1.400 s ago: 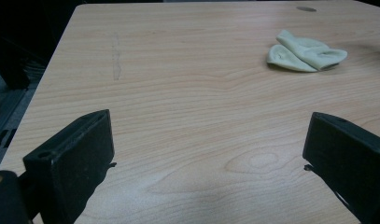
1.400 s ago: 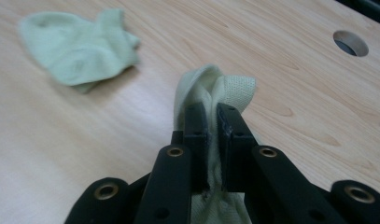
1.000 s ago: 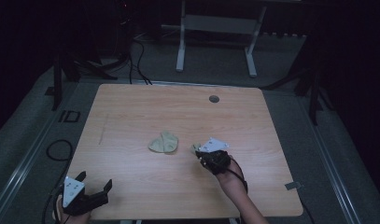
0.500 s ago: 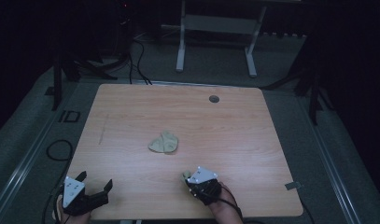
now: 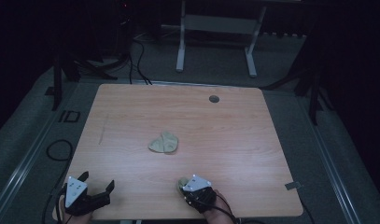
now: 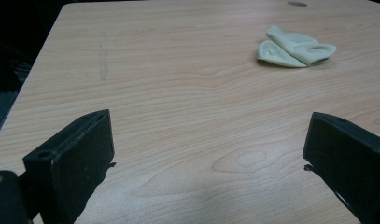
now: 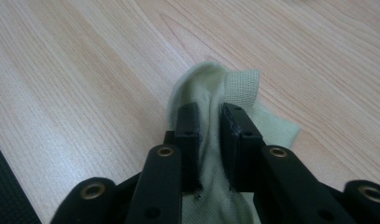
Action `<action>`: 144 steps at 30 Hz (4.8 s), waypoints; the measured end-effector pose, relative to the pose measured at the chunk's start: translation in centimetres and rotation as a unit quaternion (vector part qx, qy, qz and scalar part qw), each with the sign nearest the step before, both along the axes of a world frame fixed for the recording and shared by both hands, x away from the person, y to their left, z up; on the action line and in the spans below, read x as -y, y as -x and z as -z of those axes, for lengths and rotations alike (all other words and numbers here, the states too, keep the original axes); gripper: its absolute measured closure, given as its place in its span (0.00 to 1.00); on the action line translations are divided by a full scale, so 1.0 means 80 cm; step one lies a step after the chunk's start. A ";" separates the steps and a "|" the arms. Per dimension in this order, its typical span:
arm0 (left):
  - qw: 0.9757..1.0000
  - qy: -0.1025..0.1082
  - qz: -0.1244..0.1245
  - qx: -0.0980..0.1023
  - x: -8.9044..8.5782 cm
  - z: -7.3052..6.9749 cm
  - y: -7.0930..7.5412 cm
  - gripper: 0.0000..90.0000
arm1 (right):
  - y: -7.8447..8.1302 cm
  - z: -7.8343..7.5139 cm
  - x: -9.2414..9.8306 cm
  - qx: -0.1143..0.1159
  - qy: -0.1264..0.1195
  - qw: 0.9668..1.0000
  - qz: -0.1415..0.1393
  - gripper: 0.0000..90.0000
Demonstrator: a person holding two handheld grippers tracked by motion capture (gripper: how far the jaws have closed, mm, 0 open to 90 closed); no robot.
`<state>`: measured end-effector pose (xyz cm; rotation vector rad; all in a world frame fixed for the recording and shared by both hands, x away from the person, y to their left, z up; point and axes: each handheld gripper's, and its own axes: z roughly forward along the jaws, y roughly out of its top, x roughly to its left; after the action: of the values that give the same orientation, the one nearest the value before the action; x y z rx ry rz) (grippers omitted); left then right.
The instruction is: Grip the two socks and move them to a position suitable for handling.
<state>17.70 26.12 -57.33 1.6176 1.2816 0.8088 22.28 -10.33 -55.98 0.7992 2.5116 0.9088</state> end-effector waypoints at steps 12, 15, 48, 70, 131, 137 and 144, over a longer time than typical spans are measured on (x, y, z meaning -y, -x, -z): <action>0.994 0.036 0.099 -0.007 0.053 -0.012 0.002 0.02 | 0.005 -0.039 0.017 0.006 -0.033 0.999 -0.024 0.62; 0.993 0.035 0.116 -0.008 0.070 -0.020 0.003 0.02 | -0.002 -0.055 0.027 0.014 -0.043 0.999 -0.026 0.62; 0.947 -0.046 0.269 -0.172 0.234 -0.006 -0.057 0.78 | -0.040 -0.005 0.024 -0.046 -0.008 0.996 -0.072 0.77; 0.965 -0.019 0.227 -0.132 0.215 -0.034 -0.034 0.99 | -0.012 -0.069 0.075 -0.008 -0.077 0.996 -0.042 0.94; 0.949 0.001 0.273 -0.155 0.234 -0.013 -0.038 0.88 | -0.025 -0.023 0.120 -0.049 -0.038 0.998 0.007 0.81; 0.953 -0.008 0.278 -0.116 0.215 -0.031 -0.025 0.80 | -0.029 -0.043 0.121 -0.043 -0.064 0.997 0.003 0.75; 0.961 -0.012 0.259 -0.097 0.183 -0.032 -0.019 0.65 | -0.040 -0.058 0.118 -0.034 -0.071 0.997 0.011 0.57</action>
<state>19.18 11.46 -54.80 1.9696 0.9064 0.3472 25.52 -19.73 -51.34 0.9157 2.5125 1.0804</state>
